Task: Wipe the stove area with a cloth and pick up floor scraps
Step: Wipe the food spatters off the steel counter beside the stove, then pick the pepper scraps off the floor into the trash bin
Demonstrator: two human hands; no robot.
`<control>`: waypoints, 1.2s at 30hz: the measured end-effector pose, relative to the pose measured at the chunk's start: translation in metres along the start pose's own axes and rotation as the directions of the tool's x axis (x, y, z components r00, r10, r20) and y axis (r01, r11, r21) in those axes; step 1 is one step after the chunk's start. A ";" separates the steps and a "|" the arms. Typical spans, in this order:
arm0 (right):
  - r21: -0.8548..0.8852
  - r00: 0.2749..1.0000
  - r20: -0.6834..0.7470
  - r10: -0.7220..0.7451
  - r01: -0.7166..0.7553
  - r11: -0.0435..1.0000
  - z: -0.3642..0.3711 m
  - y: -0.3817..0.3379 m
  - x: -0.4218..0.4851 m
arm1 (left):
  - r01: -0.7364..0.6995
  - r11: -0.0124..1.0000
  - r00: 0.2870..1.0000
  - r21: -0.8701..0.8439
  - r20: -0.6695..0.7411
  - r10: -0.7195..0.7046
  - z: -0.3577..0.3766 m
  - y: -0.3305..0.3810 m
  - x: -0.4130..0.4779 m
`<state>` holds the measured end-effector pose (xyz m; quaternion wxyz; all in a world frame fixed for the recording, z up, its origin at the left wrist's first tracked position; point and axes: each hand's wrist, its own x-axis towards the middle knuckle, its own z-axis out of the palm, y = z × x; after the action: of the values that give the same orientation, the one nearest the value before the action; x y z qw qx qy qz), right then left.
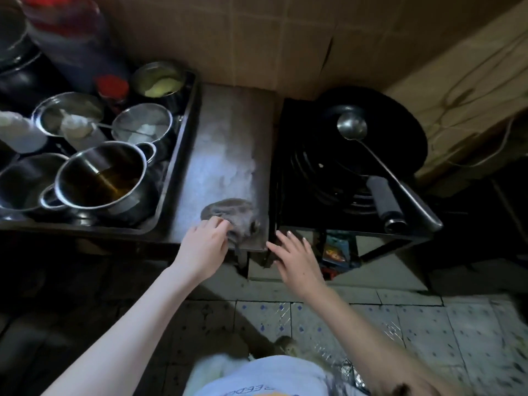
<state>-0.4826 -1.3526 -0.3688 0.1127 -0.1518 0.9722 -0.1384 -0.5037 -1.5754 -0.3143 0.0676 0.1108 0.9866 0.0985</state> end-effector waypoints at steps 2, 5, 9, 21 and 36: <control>0.016 0.997 -0.028 0.067 -0.067 0.998 -0.007 0.020 -0.020 | -0.068 0.997 0.998 0.026 0.010 0.068 0.004 0.025 0.007; 0.026 0.983 -0.078 0.168 -0.166 0.986 -0.017 0.048 -0.052 | -0.191 0.981 0.982 0.037 0.023 0.190 0.009 0.067 0.013; 0.047 0.944 -0.155 0.292 -0.288 0.957 -0.028 0.082 -0.096 | -0.322 0.945 0.946 0.064 0.065 0.318 0.018 0.122 0.022; 0.124 0.727 -0.257 0.637 -0.629 0.768 -0.049 0.166 -0.232 | -0.664 0.745 0.737 0.056 0.212 0.641 0.049 0.277 0.034; 0.313 0.204 -0.261 0.943 -0.907 0.283 -0.037 0.166 -0.313 | -0.946 0.321 0.320 0.038 0.252 0.913 0.053 0.385 0.065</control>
<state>-0.2455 -1.0901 -0.3289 -0.0211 0.4963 0.8603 -0.1146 -0.4790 -1.1829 -0.2924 0.0791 0.6727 0.7354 0.0200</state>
